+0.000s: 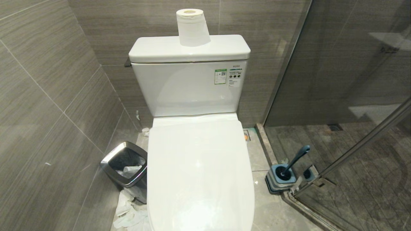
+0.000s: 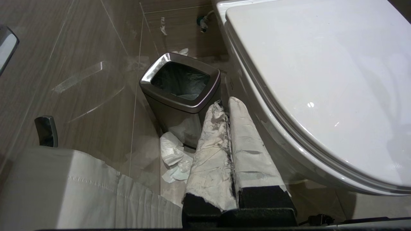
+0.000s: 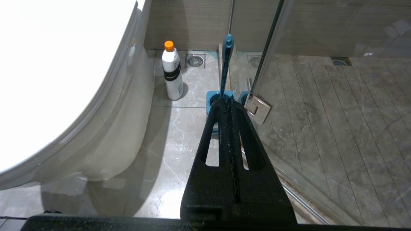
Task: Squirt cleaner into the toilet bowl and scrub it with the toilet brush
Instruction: Use the left hand to lift the toilet lid slightly
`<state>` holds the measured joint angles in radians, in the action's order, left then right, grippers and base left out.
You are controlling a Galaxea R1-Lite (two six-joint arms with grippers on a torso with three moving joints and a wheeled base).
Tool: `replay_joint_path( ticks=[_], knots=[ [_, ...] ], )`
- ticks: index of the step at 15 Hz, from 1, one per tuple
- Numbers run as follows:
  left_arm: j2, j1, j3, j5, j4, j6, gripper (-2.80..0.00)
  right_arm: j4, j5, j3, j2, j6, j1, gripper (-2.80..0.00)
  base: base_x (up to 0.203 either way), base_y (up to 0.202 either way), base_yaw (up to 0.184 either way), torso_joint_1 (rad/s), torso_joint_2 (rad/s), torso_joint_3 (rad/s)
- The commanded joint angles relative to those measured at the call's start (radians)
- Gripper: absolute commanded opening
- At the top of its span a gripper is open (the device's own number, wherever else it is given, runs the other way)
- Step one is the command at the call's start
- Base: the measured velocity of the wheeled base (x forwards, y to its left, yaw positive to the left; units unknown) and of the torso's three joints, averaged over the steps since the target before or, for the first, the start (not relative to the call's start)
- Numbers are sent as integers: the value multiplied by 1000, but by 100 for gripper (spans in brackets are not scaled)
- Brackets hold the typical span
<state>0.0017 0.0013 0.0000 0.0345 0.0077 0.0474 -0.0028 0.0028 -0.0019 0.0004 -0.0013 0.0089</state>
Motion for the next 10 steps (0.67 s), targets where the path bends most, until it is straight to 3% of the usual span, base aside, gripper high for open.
replay_joint_path(
  ticks=[1,10],
  knots=[
    [1,0,0,-1,0,0,-280,0,0,0,1,0,0,-280,0,0,0,0,0,0],
    [1,1,0,1,0,0,-280,0,0,-1,1,0,0,-280,0,0,0,0,0,0]
  ],
)
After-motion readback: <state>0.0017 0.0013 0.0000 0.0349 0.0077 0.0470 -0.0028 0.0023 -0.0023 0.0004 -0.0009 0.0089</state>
